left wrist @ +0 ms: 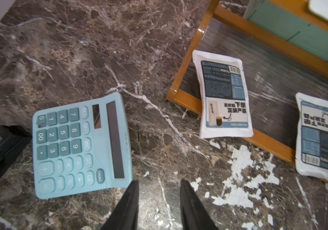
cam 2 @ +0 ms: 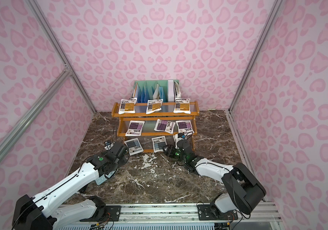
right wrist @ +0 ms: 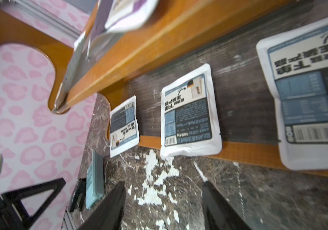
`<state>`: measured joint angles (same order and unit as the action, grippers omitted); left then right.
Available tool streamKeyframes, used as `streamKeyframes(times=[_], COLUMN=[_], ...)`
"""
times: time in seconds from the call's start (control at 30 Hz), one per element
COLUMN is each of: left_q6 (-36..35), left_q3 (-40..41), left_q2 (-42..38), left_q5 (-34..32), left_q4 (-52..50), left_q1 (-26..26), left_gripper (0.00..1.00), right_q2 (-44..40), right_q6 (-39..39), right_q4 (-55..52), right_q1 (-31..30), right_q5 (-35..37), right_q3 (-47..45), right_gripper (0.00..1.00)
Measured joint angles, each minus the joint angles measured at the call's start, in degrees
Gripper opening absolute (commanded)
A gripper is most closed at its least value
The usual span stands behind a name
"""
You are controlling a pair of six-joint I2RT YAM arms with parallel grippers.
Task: Place the bagged coffee beans on the shelf by color
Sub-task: Adjust the bagged coffee beans on the shelf.
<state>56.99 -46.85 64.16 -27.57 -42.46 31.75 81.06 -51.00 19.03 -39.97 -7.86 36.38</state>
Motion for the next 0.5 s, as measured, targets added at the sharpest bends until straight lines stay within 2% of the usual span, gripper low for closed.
streamKeyframes(times=[0.2, 0.5], left_q6=[-1.9, -1.0], left_q3=[-0.2, 0.6], left_q2=[4.9, 12.7], left_q5=[3.8, 14.8], left_q4=[3.2, 8.8], left_q1=[-4.6, -4.9], left_gripper=[0.33, 0.28], right_q2=[-5.7, -8.3], right_q6=[5.8, 6.5], right_q4=[-11.1, -16.7], right_q1=[-0.2, 0.1], right_q5=[-0.1, 1.8], right_q3=[-0.8, -2.3], right_gripper=[0.63, 0.63])
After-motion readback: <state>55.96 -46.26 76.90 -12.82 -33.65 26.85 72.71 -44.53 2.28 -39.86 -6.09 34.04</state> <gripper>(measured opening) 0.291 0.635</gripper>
